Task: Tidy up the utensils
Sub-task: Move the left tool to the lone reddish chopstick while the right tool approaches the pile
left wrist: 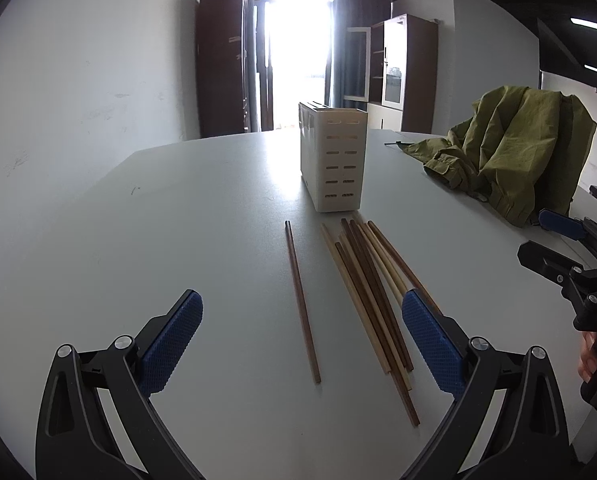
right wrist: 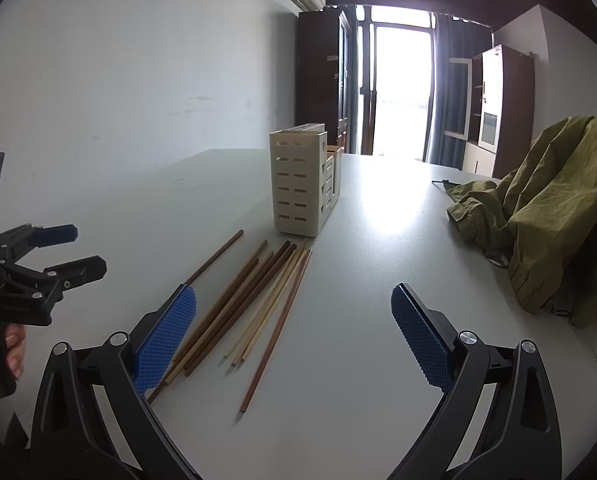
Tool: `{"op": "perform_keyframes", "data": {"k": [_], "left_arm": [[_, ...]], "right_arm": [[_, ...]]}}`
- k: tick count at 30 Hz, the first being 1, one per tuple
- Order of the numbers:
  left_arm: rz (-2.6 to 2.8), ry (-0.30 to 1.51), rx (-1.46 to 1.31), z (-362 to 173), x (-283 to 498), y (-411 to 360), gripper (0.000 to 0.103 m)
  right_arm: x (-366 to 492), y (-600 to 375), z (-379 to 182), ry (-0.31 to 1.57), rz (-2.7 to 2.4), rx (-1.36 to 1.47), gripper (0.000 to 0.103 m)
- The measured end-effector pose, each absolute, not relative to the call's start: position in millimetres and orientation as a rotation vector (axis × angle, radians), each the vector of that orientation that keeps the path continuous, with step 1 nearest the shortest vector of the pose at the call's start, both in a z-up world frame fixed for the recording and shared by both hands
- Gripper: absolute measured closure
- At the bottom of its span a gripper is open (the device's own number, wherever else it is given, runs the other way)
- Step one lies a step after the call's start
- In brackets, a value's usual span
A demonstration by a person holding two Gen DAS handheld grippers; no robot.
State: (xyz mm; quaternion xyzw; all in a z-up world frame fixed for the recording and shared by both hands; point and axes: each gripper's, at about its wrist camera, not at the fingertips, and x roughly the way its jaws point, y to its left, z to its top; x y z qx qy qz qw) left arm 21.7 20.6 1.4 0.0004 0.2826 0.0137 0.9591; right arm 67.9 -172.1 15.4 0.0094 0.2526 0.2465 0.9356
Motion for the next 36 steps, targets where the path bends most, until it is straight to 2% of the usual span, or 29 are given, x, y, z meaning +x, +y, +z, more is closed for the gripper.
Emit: {"op": "perform_keyframes", "data": {"k": [15,28,36], "left_arm": [[0.027,0.571,0.009,12,60,25,0.006],[0.034,0.67,0.041,9,123,33,0.006],[0.042,0.732,0.045,2,163,40,0.006]], "right_arm": [[115,-163,8,0.615,0.461,0.014,0.004],[157,-143,7,0.666,0.453,0.002,0.004],[197,-133,-7,0.766,0.436,-0.004,0.004]]}}
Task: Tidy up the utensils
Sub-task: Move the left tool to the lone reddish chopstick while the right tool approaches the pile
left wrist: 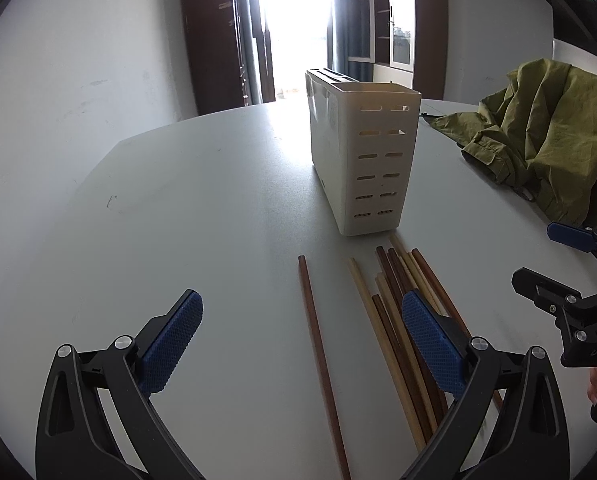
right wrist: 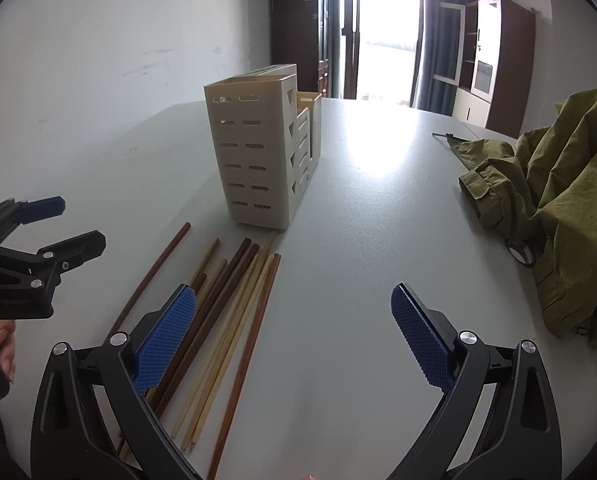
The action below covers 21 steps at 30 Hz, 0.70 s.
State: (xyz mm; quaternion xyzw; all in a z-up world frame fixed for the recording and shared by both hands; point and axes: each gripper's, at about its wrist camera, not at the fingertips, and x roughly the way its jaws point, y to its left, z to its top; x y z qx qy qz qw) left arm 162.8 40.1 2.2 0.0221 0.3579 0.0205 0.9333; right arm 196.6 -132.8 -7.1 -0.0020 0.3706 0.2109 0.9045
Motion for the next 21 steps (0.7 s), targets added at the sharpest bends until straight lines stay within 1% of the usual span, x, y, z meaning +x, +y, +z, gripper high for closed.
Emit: {"op": "perform_keyframes", "data": {"k": [6,8,13,21], "left_arm": [[0.048,0.78,0.039,-7,185,42,0.006],[0.039,0.798,0.038,-9,192,42,0.009],[0.039,0.825,0.055,-12,209,43,0.011],[0.039,0.875,0.057,-24,233,51,0.018]], "right_arm": [[222,-121,-19,0.837,0.439,-0.019,0.004],[229,-117,-22,0.855,0.436,-0.027,0.004],[243,-111,-30,0.894,0.422,-0.047,0.004],[266,-101,-49,0.964,0.401,-0.057,0.004]]}}
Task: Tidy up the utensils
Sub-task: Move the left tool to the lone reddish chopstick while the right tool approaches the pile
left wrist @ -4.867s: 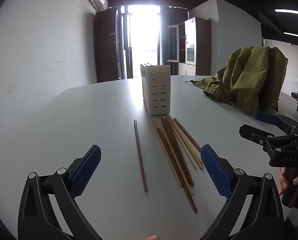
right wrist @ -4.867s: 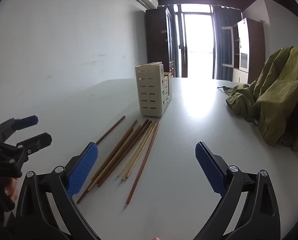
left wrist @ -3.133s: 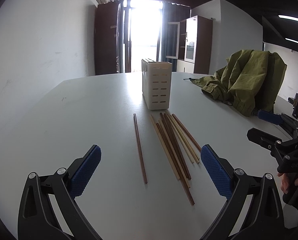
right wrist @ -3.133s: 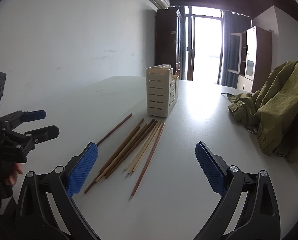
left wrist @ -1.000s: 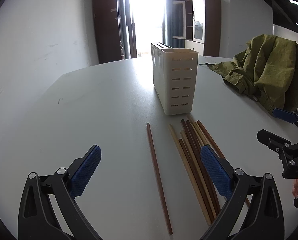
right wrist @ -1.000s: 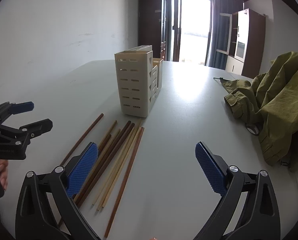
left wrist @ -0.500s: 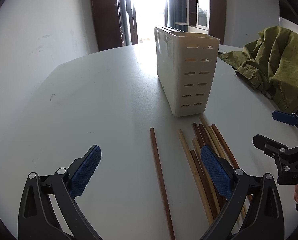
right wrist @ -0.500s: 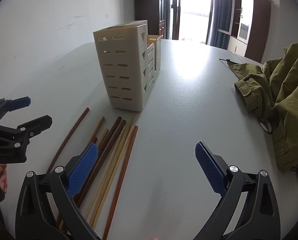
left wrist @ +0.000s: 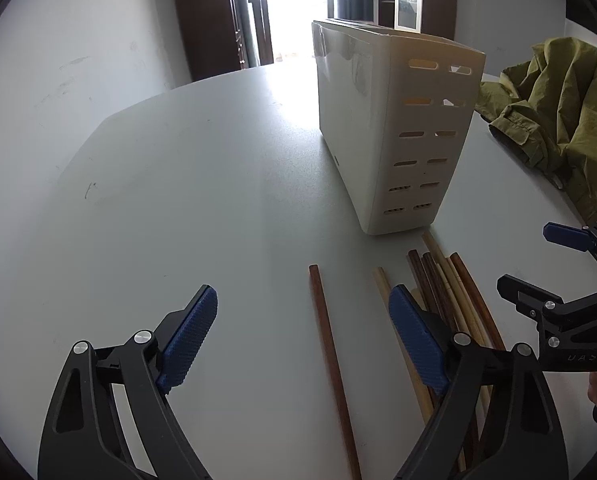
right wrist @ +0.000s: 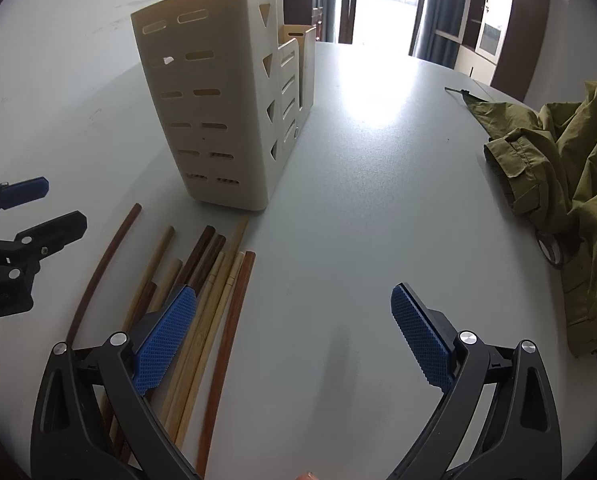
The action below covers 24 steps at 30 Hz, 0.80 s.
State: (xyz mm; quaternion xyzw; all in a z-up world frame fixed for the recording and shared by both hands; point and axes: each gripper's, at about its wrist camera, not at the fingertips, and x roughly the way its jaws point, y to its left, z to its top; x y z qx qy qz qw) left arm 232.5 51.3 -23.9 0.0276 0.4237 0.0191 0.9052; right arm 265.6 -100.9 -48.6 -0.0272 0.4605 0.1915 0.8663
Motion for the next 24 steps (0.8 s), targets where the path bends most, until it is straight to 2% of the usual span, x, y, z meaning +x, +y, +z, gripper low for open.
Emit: {"op": "perform_keyframes", "data": {"k": [6,11,15,24], "left_arm": [[0.015,0.916,0.062,-33,250,53,0.02],[0.006,0.946,0.065,-41,261,55,0.026],[0.003,0.961,0.06,-45,267,58,0.028],[-0.012,0.991,0.058,-54,270,61,0.03]], "right_arm": [[277,-96,-58,0.989,0.389,-0.065,0.004],[282,-92,-61,1.004,0.384,-0.07,0.005],[283,-87,-66,1.024,0.387,-0.075,0.014],[283,-83,-72,1.044,0.383,-0.09,0.014]]}}
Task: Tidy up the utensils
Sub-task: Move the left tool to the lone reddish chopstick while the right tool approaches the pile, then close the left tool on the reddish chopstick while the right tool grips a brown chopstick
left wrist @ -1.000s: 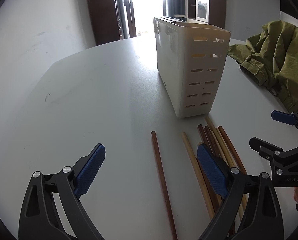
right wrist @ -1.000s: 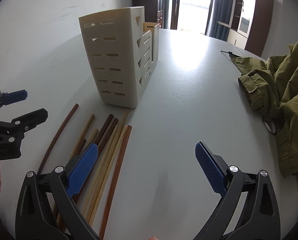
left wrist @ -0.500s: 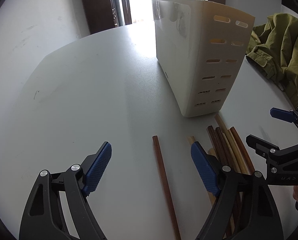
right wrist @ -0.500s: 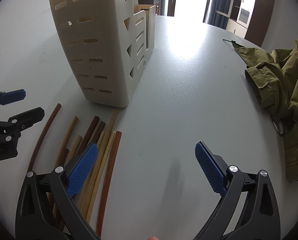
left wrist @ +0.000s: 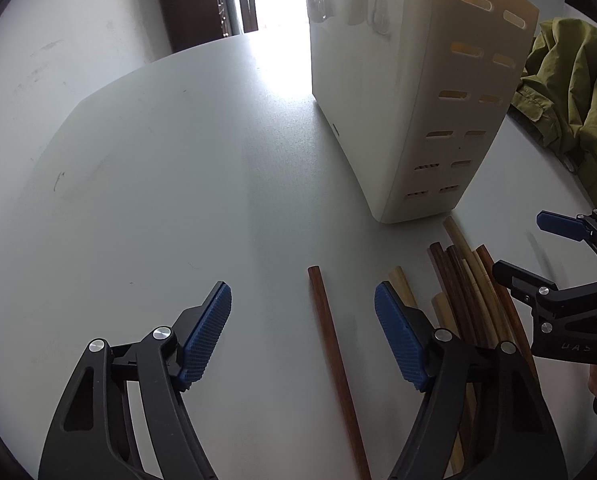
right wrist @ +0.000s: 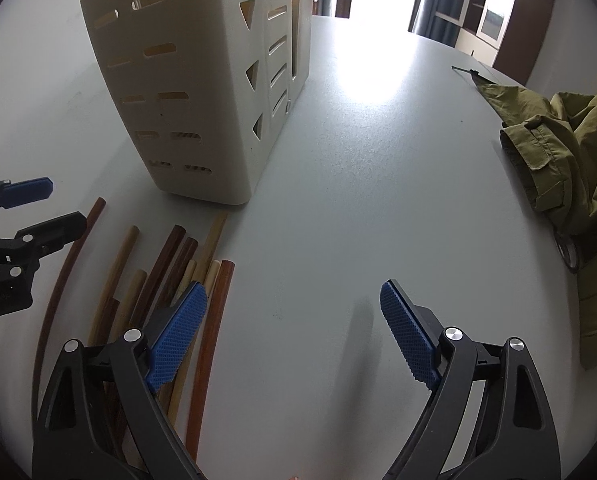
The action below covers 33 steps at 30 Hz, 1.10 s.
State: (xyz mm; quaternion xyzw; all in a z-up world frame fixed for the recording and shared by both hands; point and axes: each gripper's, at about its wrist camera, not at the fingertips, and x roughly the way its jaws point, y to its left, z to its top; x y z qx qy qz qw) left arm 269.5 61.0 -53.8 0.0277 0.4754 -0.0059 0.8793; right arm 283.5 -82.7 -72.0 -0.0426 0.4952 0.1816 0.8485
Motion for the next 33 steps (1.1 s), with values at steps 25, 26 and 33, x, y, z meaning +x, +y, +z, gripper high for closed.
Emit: {"op": "perform_keyframes", "data": {"k": [25,26,33], "left_arm": [[-0.033,1.04,0.043,-76,283,57,0.093],[-0.034,1.041,0.043,-76,283,57,0.094],[-0.032,1.03,0.049,-71,281,55,0.096]], "right_arm": [[276,-60,-65,1.07,0.464,-0.114,0.078],[274,-57,-63,1.074,0.475,-0.116,0.084],[277,-56,-60,1.085,0.503,-0.063,0.095]]}}
